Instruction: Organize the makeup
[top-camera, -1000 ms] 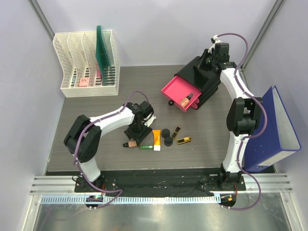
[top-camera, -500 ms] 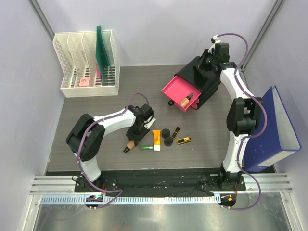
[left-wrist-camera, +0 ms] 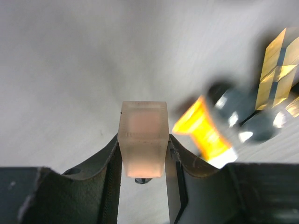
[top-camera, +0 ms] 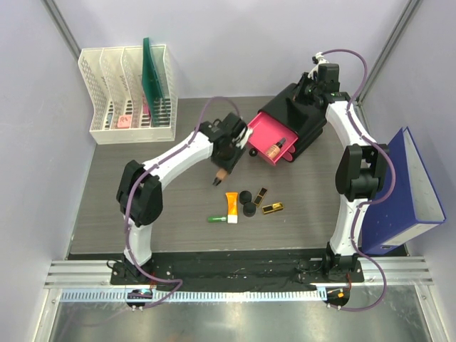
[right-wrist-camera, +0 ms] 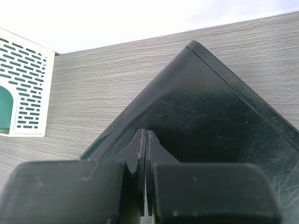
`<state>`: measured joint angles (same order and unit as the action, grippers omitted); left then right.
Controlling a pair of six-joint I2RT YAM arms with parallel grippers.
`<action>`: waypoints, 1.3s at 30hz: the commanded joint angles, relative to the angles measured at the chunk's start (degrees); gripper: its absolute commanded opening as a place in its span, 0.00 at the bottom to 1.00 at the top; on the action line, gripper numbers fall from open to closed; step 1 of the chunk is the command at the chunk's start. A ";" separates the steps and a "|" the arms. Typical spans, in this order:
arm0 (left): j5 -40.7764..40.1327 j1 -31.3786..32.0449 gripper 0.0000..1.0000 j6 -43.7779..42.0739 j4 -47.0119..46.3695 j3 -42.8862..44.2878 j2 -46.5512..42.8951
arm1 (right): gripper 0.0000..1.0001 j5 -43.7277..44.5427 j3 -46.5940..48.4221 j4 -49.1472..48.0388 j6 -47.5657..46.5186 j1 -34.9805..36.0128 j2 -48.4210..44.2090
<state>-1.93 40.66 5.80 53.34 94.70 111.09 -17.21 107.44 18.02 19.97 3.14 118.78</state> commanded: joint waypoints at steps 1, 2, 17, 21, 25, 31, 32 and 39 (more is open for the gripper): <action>0.00 0.12 0.00 2.46 0.01 18.27 2.71 | 0.01 2.53 -4.96 16.43 -1.42 0.12 5.94; 0.78 0.03 0.00 3.24 -0.08 21.12 3.69 | 0.01 2.45 -5.04 16.35 -1.33 0.12 5.94; 12.39 -0.24 0.00 14.06 -15.10 38.28 13.19 | 0.01 2.27 -6.10 15.99 -1.25 0.12 5.58; 12.22 -0.24 0.00 15.55 -17.56 40.30 15.12 | 0.01 2.10 -6.27 15.99 -1.16 0.12 5.50; 12.57 -0.24 0.00 15.99 -19.85 40.13 15.82 | 0.01 2.18 -6.45 15.90 -1.24 0.20 5.50; 12.48 -0.24 0.00 16.17 -21.97 40.39 17.23 | 0.01 2.10 -6.72 15.82 -1.25 0.12 5.50; 12.66 -0.24 0.00 15.82 -21.88 40.39 17.49 | 0.01 2.10 -6.72 15.82 -1.25 0.12 5.58; 13.97 -0.24 0.00 14.68 -19.77 39.95 19.51 | 0.01 1.83 -6.36 15.82 -1.07 0.12 5.85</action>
<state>10.22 40.58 20.88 35.64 132.31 130.15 -18.04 106.06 15.42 20.95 3.14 118.74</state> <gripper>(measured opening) 0.369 0.015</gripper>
